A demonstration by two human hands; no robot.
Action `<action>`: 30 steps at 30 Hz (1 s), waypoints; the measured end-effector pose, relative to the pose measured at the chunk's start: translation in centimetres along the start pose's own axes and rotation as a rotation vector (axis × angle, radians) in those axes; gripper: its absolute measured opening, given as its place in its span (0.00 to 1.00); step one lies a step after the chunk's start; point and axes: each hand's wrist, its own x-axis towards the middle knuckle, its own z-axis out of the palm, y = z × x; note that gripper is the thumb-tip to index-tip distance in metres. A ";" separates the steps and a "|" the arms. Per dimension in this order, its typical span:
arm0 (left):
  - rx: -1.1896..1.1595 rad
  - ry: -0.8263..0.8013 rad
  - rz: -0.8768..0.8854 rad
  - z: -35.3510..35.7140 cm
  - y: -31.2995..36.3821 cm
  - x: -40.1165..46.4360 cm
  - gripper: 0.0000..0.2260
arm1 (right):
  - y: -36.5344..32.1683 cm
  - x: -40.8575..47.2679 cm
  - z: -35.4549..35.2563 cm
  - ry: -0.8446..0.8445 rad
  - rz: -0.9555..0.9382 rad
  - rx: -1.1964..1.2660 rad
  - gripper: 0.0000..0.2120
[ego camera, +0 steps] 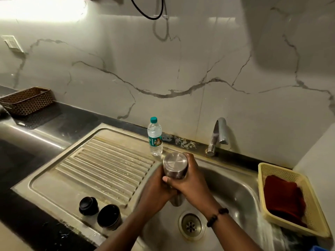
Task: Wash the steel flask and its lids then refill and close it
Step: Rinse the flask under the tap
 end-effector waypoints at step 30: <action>0.141 0.278 -0.095 -15.9 -8.0 8.7 0.31 | -0.9 9.2 12.5 -0.113 0.153 0.046 0.13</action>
